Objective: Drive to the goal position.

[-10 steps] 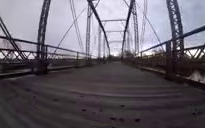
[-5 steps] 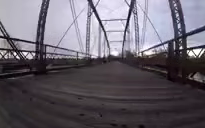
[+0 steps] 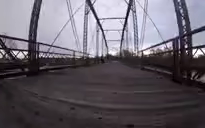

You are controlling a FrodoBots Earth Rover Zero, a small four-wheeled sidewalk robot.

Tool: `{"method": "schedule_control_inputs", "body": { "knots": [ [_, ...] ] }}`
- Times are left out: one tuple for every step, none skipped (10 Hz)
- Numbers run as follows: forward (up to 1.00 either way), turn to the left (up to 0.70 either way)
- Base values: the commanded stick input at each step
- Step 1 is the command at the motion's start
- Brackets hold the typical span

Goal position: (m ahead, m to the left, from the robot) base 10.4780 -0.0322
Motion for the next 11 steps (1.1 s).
{"method": "schedule_control_inputs", "body": {
  "knots": [
    [1.0, 0.0],
    [1.0, 0.0],
    [1.0, 0.0],
    [1.0, 0.0],
    [1.0, 0.0],
    [1.0, 0.0],
    [1.0, 0.0],
    [1.0, 0.0],
    [1.0, -0.03],
    [1.0, -0.21],
    [1.0, -0.38]
  ]
}}
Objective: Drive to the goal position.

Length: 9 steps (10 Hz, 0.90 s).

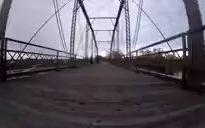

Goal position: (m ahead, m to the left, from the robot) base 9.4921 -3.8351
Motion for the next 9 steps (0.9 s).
{"method": "schedule_control_inputs", "body": {
  "knots": [
    [1.0, -0.4],
    [1.0, -0.4],
    [1.0, -0.37],
    [1.0, -0.21],
    [1.0, -0.04],
    [1.0, -0.02],
    [1.0, -0.02],
    [1.0, -0.01],
    [1.0, 0.0]
  ]
}}
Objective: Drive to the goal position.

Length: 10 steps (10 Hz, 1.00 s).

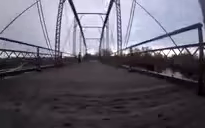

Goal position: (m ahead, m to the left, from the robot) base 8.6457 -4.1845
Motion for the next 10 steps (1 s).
{"method": "schedule_control_inputs", "body": {
  "knots": [
    [1.0, 0.0],
    [1.0, 0.0],
    [1.0, 0.0],
    [1.0, 0.0],
    [1.0, 0.0],
    [1.0, 0.0],
    [1.0, 0.0],
    [1.0, 0.03],
    [1.0, 0.33],
    [1.0, 0.22]
  ]
}}
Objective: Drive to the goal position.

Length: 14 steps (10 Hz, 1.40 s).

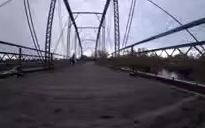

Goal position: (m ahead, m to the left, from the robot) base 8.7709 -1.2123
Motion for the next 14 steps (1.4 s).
{"method": "schedule_control_inputs", "body": {
  "knots": [
    [1.0, 0.1],
    [1.0, 0.0],
    [1.0, 0.0],
    [1.0, 0.0],
    [1.0, 0.0],
    [1.0, 0.0],
    [1.0, 0.0],
    [1.0, 0.0],
    [1.0, 0.0],
    [1.0, 0.0],
    [1.0, 0.0],
    [1.0, 0.0],
    [1.0, 0.0],
    [1.0, 0.0]
  ]
}}
